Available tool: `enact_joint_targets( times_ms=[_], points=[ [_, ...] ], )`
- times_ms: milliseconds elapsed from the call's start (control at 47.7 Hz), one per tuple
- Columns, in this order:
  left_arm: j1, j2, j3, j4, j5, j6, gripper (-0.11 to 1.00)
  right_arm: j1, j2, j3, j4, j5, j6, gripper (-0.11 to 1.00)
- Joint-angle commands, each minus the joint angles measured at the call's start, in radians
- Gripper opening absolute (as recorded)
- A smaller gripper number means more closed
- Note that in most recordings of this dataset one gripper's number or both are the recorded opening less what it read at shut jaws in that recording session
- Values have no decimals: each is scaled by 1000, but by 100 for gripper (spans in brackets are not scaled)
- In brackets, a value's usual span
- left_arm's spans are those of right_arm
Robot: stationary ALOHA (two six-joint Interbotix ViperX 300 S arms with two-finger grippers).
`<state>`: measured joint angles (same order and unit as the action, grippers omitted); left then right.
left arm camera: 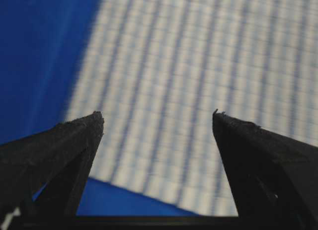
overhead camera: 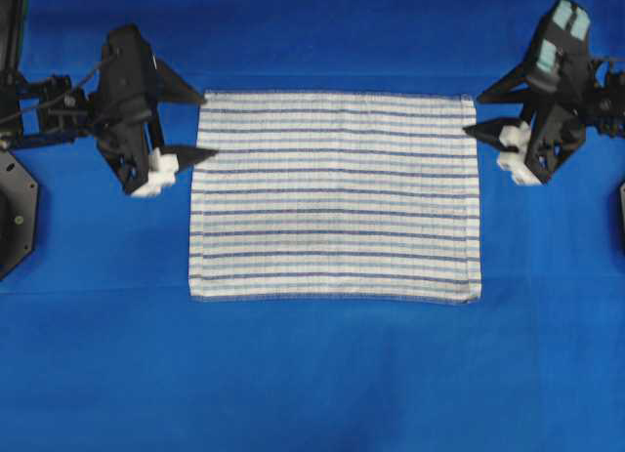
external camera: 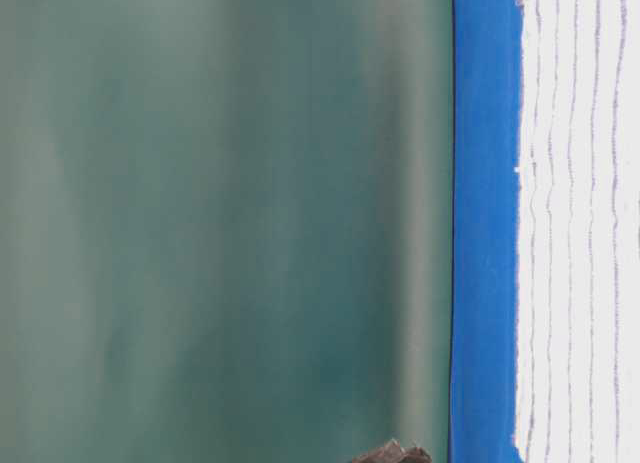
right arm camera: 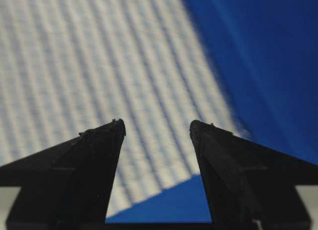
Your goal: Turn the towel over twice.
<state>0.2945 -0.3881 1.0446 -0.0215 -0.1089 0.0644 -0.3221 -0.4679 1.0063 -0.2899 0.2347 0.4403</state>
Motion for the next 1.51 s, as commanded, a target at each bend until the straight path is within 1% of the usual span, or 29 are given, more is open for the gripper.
enact_joint_targets(
  times_ms=[0, 105, 230, 503, 629, 691, 817, 880, 922, 964, 1027, 1048, 1110, 1215, 1236, 1278, 1488],
  points=[
    [43, 12, -20, -2, -15, 14, 86, -49, 37, -8, -14, -15, -2, 61],
    [87, 51, -15, -2, -28, 34, 86, -92, 92, -8, -29, -40, -2, 61],
    [120, 117, -15, 0, -63, 54, 86, -130, 167, -11, -43, -89, -2, 61],
    [160, 262, -12, -2, -164, 58, 86, -186, 290, -17, -55, -169, -3, 61],
    [176, 305, -12, -2, -179, 58, 86, -204, 345, -18, -57, -222, -6, 61],
    [183, 327, -12, -2, -187, 58, 84, -210, 373, -23, -55, -241, -6, 61],
    [187, 359, -12, -2, -190, 58, 80, -213, 413, -32, -57, -249, -8, 61],
    [187, 371, -12, -2, -190, 58, 76, -212, 426, -34, -57, -249, -9, 61],
    [189, 383, -14, -2, -192, 58, 71, -212, 431, -35, -57, -249, -11, 60],
    [190, 393, -12, -2, -190, 58, 64, -212, 433, -34, -57, -247, -12, 59],
    [195, 407, -14, -2, -190, 57, 52, -212, 433, -32, -60, -247, -12, 54],
    [196, 411, -14, -2, -190, 57, 48, -212, 433, -32, -63, -249, -12, 52],
    [198, 423, -20, -2, -190, 58, 36, -212, 433, -31, -67, -247, -12, 38],
    [198, 430, -26, -2, -189, 58, 13, -212, 430, -28, -75, -247, -12, 11],
    [198, 431, -26, -2, -187, 58, 9, -213, 430, -28, -77, -247, -12, 7],
    [198, 428, -25, -2, -186, 58, 4, -212, 428, -29, -77, -247, -12, 8],
    [225, 390, -26, -2, -156, 58, 3, -213, 425, -37, -77, -249, -12, 8]
  ],
)
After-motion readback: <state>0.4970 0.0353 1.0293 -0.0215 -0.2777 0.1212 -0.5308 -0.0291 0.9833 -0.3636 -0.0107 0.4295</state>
